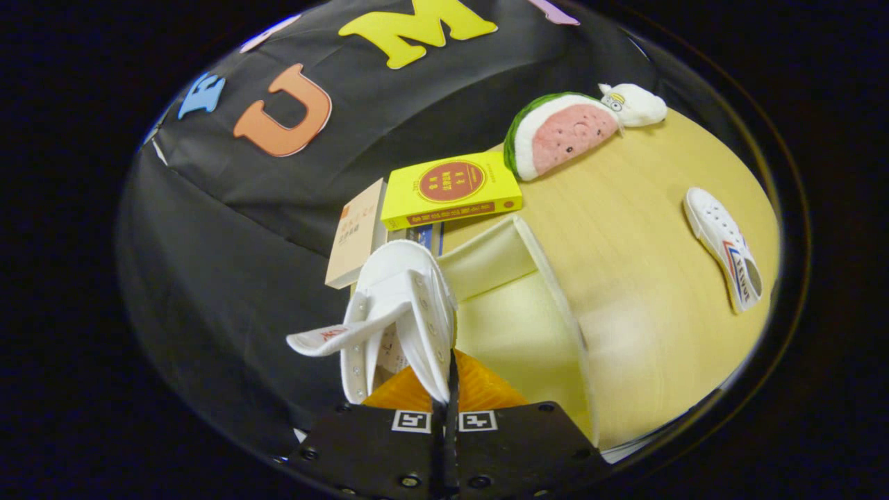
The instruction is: Open the storage box then place both shoes into the box .Put the left shoe in first, then the right shoe, with the right side of both shoes facing outward in a uniform manner.
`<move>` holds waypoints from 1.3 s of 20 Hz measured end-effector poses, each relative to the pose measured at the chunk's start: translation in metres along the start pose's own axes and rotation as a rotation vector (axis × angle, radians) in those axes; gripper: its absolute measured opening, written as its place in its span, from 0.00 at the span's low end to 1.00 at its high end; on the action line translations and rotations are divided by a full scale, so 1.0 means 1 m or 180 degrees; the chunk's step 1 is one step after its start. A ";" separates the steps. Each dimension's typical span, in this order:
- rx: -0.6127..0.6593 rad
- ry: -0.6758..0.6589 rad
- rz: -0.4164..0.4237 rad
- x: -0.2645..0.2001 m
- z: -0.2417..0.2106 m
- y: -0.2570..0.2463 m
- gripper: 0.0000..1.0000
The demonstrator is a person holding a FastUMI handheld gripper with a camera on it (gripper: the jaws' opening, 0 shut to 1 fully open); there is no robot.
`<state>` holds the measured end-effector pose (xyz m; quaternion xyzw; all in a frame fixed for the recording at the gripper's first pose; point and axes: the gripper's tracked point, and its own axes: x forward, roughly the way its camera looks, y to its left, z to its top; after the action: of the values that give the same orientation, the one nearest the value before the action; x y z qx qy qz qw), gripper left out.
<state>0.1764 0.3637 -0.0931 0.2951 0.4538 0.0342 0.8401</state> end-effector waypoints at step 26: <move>-0.1302 0.0275 -0.0312 0.016 -0.038 -0.016 0.54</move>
<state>0.1524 0.3733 -0.1289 0.0943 0.4868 0.0974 0.8629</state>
